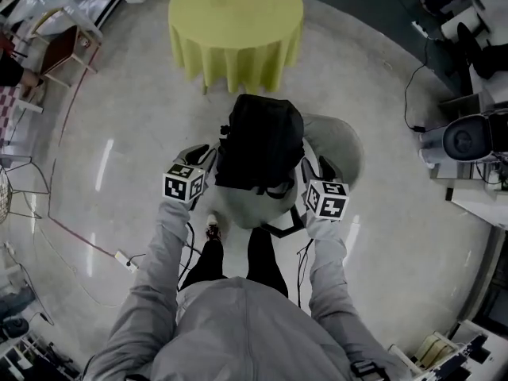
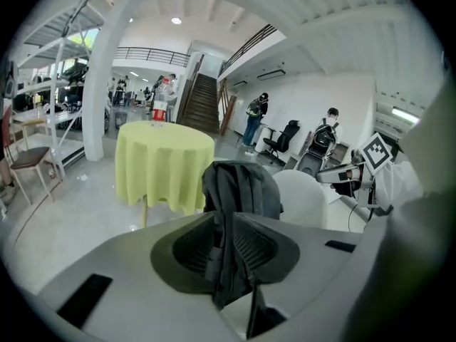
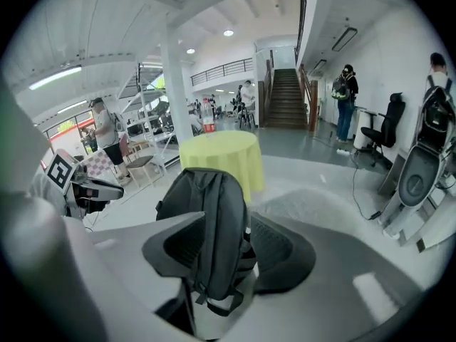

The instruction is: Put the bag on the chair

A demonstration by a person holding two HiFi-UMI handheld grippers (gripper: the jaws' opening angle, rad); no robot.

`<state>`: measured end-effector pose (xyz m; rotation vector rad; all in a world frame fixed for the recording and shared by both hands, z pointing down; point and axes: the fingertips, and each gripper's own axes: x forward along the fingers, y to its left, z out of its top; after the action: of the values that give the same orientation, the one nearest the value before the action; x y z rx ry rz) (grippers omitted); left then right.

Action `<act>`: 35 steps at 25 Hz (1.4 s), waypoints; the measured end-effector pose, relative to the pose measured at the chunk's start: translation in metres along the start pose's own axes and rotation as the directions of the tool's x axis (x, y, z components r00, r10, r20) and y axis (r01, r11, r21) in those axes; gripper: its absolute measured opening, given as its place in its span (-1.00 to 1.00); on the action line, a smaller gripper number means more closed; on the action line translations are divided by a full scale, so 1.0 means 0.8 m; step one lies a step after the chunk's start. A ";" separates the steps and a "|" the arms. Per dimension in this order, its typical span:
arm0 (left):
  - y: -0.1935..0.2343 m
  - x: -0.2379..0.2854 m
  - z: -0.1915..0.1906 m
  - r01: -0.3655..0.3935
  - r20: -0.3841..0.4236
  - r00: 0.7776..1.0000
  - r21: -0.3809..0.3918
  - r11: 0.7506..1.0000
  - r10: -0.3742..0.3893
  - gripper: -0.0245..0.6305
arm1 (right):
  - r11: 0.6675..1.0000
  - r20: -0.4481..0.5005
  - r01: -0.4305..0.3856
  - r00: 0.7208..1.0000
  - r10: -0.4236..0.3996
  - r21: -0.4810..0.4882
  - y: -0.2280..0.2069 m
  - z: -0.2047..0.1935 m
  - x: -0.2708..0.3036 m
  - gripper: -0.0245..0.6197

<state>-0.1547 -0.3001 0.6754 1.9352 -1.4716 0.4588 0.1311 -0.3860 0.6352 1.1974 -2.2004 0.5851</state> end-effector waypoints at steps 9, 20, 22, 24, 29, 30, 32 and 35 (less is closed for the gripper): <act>-0.035 -0.109 0.071 0.082 0.134 0.985 0.172 0.982 -0.106 -0.82 | 0.997 0.201 0.065 0.977 -0.073 0.048 0.070 0.073 -0.124 -0.60; -0.092 -0.232 0.149 0.077 0.326 0.922 0.376 0.924 -0.209 -0.89 | 0.995 0.368 0.095 0.926 -0.079 -0.024 0.153 0.128 -0.208 -0.85; -0.099 -0.249 0.157 0.065 0.349 0.912 0.395 0.916 -0.215 -0.89 | 0.993 0.395 0.108 0.915 -0.079 -0.052 0.163 0.138 -0.222 -0.87; -0.105 -0.266 0.166 0.061 0.371 0.900 0.410 0.910 -0.228 -0.89 | 0.988 0.420 0.122 0.905 -0.073 -0.090 0.173 0.149 -0.236 -0.89; -0.118 -0.306 0.194 0.044 0.419 0.874 0.436 0.899 -0.246 -0.89 | 0.979 0.480 0.095 0.877 0.002 -0.178 0.208 0.179 -0.276 -0.89; -0.122 -0.313 0.198 0.045 0.427 0.868 0.441 0.896 -0.253 -0.89 | 0.981 0.492 0.080 0.870 0.019 -0.179 0.215 0.185 -0.285 -0.89; -0.128 -0.325 0.205 0.040 0.439 0.859 0.459 0.888 -0.265 -0.89 | 0.981 0.518 0.057 0.854 0.050 -0.188 0.229 0.198 -0.301 -0.89; -0.134 -0.338 0.214 0.019 0.452 0.851 0.483 0.875 -0.268 -0.89 | 0.972 0.541 0.046 0.836 0.089 -0.231 0.249 0.213 -0.317 -0.89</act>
<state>-0.1552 -0.2065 0.3511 2.6953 -1.6102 0.2453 0.0278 -0.2338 0.3201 1.3286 -2.6637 -0.0412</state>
